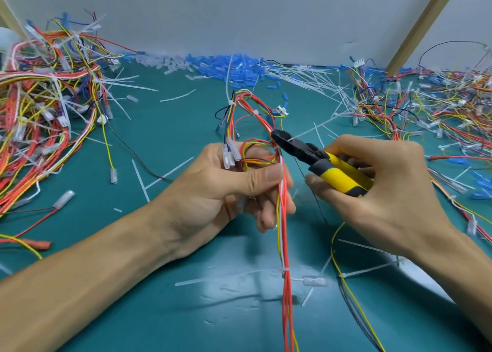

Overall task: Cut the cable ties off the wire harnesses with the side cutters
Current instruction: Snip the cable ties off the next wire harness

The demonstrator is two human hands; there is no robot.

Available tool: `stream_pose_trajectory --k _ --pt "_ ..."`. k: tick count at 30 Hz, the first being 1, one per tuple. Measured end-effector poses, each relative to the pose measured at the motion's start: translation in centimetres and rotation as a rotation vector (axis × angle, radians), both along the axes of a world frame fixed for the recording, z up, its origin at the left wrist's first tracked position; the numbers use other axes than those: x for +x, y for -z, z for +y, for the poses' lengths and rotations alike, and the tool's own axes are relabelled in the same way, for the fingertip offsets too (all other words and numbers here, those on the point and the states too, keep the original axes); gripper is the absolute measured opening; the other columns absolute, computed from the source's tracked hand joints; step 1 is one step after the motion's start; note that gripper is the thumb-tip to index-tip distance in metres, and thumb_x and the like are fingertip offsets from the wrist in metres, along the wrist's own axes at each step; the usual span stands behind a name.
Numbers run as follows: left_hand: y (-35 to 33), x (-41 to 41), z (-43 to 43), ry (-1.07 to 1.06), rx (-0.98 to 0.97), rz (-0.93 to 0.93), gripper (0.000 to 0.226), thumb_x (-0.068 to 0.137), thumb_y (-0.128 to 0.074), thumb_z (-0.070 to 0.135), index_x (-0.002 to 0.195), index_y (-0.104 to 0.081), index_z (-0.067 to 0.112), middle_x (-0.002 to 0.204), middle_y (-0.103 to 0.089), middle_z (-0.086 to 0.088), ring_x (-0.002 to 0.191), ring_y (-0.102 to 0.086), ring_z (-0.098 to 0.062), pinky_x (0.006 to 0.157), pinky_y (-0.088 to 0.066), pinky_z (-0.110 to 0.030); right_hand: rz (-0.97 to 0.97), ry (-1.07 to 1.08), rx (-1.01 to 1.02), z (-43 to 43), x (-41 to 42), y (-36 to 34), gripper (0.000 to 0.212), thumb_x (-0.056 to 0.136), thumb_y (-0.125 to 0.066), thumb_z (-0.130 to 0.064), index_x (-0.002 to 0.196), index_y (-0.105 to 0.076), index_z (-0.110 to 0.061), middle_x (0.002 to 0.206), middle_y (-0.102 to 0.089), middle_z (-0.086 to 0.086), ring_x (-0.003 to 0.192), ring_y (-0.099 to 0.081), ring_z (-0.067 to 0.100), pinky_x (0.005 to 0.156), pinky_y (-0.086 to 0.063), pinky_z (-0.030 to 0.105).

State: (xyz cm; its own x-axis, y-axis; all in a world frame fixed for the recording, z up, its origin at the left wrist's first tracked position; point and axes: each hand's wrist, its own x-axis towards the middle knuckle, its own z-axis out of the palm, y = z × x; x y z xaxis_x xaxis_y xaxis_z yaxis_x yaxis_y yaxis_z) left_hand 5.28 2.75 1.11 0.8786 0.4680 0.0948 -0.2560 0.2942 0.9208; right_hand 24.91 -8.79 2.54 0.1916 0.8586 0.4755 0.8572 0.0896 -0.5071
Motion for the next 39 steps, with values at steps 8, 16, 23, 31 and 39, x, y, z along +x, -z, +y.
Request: stream_pose_trajectory --k 8,16,23,31,39 --pt "0.24 -0.11 -0.35 0.043 0.009 -0.037 0.012 0.087 -0.064 0.009 0.080 -0.074 0.008 0.073 -0.070 -0.018 0.046 -0.059 -0.021 0.047 -0.049 -0.027 -0.177 -0.102 -0.070 0.05 0.20 -0.52 0.011 0.082 -0.072 -0.016 0.088 -0.063 -0.014 0.073 -0.048 -0.008 0.070 -0.047 0.012 0.064 -0.035 0.014" --pt "0.11 -0.12 -0.50 0.039 0.015 -0.008 0.006 0.085 -0.067 0.004 0.084 -0.070 -0.001 0.068 -0.068 -0.018 0.042 -0.056 -0.021 0.045 -0.047 -0.026 -0.223 -0.049 -0.061 -0.33 0.30 -0.62 0.019 0.086 -0.069 -0.029 0.076 -0.059 -0.017 0.063 -0.046 0.002 0.061 -0.041 0.027 0.053 -0.038 0.042" --pt "-0.07 -0.12 -0.52 0.038 0.001 0.004 0.006 0.086 -0.065 0.002 0.083 -0.068 -0.003 0.066 -0.068 -0.018 0.040 -0.055 -0.019 0.044 -0.045 -0.025 -0.191 -0.046 -0.056 -0.36 0.50 -0.68 0.025 0.086 -0.070 -0.030 0.069 -0.055 -0.018 0.058 -0.039 0.002 0.059 -0.036 0.029 0.050 -0.038 0.044" --pt "-0.19 -0.09 -0.63 0.025 -0.010 -0.006 0.012 0.083 -0.064 0.008 0.081 -0.066 -0.004 0.064 -0.067 -0.019 0.038 -0.053 -0.018 0.042 -0.044 -0.025 -0.196 -0.047 -0.075 -0.36 0.68 -0.73 0.022 0.083 -0.070 -0.027 0.070 -0.055 -0.020 0.058 -0.040 0.001 0.060 -0.036 0.028 0.054 -0.038 0.045" --pt "-0.11 -0.08 -0.65 0.033 -0.010 -0.003 0.012 0.084 -0.063 0.006 0.083 -0.065 -0.006 0.066 -0.067 -0.020 0.037 -0.052 -0.019 0.042 -0.044 -0.025 -0.238 -0.058 -0.047 -0.22 0.87 -0.68 0.016 0.081 -0.066 -0.017 0.072 -0.054 -0.017 0.059 -0.040 0.001 0.057 -0.035 0.026 0.051 -0.030 0.034"
